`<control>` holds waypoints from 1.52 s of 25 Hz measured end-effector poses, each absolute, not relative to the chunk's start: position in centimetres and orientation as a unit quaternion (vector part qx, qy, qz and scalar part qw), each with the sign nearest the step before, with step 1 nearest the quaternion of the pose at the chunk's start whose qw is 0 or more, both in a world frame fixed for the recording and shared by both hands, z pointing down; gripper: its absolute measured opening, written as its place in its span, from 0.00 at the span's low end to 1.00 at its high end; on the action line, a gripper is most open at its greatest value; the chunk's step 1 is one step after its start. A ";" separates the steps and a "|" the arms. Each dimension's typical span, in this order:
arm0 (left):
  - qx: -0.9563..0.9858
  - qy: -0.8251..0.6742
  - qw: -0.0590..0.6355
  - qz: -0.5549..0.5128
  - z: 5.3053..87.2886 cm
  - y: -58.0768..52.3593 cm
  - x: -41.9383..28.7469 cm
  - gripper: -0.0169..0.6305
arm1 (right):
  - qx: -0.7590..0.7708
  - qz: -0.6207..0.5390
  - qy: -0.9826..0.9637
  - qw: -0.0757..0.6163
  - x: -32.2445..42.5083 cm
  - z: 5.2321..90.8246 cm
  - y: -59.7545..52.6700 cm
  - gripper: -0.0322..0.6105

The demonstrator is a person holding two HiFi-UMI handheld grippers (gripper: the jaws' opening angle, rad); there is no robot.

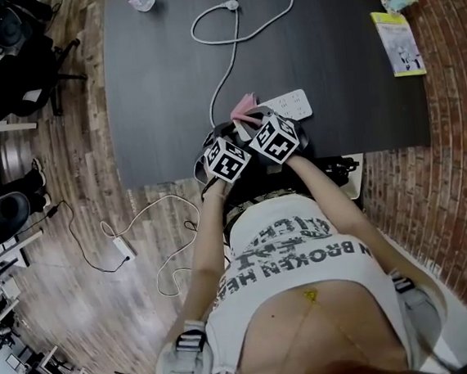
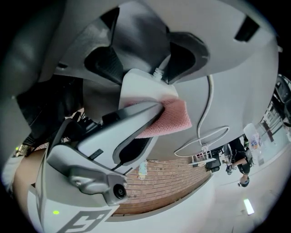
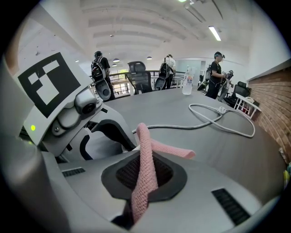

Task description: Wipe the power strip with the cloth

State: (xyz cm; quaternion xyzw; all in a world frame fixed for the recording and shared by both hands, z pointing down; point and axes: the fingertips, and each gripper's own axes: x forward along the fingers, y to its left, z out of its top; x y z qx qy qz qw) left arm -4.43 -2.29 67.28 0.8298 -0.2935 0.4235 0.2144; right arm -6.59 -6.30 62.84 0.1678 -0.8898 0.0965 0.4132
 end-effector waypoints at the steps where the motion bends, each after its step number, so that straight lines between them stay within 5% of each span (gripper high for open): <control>1: 0.830 -0.293 0.215 0.424 67.3 -2.3 -4.5 0.47 | 0.170 0.096 -0.890 0.413 -6.5 62.8 -6.4 0.07; 38: 0.822 -0.287 0.223 0.439 67.4 -2.2 -4.6 0.47 | 0.247 0.126 -0.870 0.407 -0.5 62.8 -9.0 0.07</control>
